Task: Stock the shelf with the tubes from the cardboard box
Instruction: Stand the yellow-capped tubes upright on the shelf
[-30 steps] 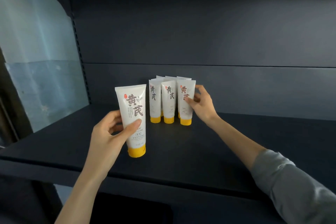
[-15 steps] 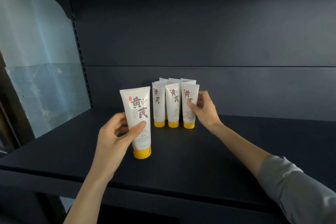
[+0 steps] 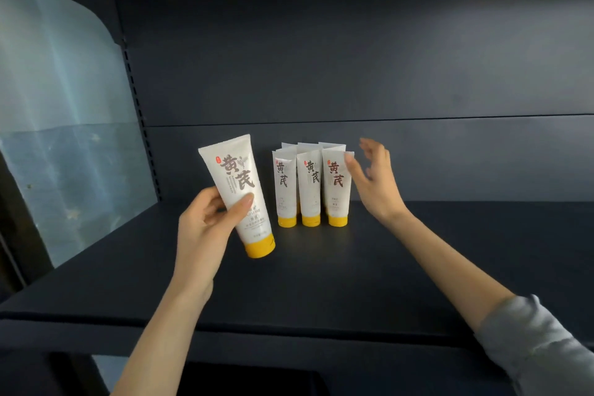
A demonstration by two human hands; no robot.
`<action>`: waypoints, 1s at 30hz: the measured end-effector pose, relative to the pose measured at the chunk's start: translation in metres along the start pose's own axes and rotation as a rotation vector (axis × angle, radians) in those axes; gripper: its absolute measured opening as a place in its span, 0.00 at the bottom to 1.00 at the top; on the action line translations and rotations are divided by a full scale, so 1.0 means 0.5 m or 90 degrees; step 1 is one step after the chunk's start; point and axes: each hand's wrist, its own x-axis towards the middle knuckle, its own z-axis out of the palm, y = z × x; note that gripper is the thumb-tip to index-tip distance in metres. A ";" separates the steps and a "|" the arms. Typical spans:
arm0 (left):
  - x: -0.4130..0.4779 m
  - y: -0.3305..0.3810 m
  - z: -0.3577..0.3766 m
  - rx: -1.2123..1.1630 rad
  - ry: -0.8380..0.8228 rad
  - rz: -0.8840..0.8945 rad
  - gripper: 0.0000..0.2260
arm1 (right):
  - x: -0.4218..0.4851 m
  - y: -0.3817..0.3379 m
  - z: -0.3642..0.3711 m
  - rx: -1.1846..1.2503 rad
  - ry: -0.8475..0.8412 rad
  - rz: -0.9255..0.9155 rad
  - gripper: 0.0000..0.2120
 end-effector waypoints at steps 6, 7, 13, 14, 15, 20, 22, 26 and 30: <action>0.002 0.005 0.026 -0.076 0.006 -0.010 0.07 | -0.119 -0.107 0.058 0.031 -0.184 -0.113 0.27; 0.000 0.006 0.029 -0.081 0.002 -0.009 0.07 | -0.138 -0.115 0.071 0.010 -0.204 -0.130 0.29; -0.015 0.007 0.036 -0.116 -0.028 -0.008 0.08 | -0.196 -0.128 0.128 -0.033 -0.154 -0.191 0.35; -0.017 0.006 0.036 -0.121 -0.027 -0.008 0.08 | -0.197 -0.126 0.130 -0.029 -0.134 -0.185 0.35; -0.017 0.004 0.036 -0.122 -0.027 -0.008 0.09 | -0.199 -0.125 0.132 -0.036 -0.118 -0.181 0.34; -0.019 -0.004 0.025 -0.102 -0.032 0.004 0.10 | -0.202 -0.121 0.142 -0.111 -0.091 -0.174 0.35; -0.018 -0.007 0.013 -0.073 -0.055 0.008 0.10 | -0.200 -0.122 0.149 -0.073 -0.121 -0.137 0.35; -0.018 -0.016 -0.033 0.090 -0.175 0.021 0.16 | -0.179 -0.110 0.167 0.000 -0.159 -0.043 0.33; -0.031 -0.037 -0.084 0.466 -0.277 -0.011 0.34 | -0.135 -0.086 0.187 -0.048 -0.154 0.042 0.31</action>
